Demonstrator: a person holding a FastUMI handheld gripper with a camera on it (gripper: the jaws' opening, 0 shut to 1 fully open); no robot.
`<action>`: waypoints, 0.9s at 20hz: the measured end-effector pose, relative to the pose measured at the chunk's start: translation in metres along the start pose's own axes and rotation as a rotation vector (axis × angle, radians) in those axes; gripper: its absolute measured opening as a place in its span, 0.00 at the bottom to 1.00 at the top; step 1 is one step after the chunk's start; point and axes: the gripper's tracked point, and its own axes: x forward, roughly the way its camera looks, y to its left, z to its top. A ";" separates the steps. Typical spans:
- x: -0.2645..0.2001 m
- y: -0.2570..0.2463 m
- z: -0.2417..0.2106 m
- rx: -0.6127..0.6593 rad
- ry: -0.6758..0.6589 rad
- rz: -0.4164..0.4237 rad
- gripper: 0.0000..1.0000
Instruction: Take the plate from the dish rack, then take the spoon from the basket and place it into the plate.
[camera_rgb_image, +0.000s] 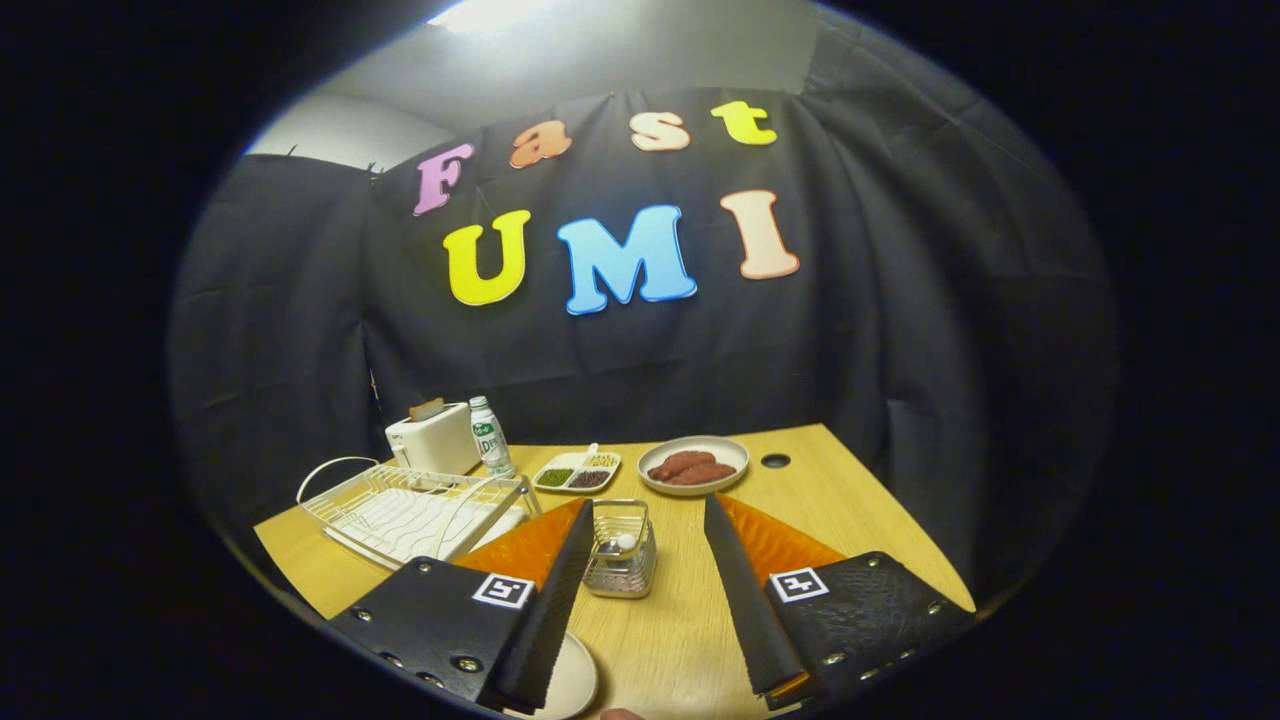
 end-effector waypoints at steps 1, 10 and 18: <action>0.005 0.001 -0.001 -0.029 -0.029 0.001 0.71; 0.079 0.021 -0.048 -0.083 -0.104 0.010 0.71; 0.106 0.038 -0.068 -0.061 -0.040 0.034 0.23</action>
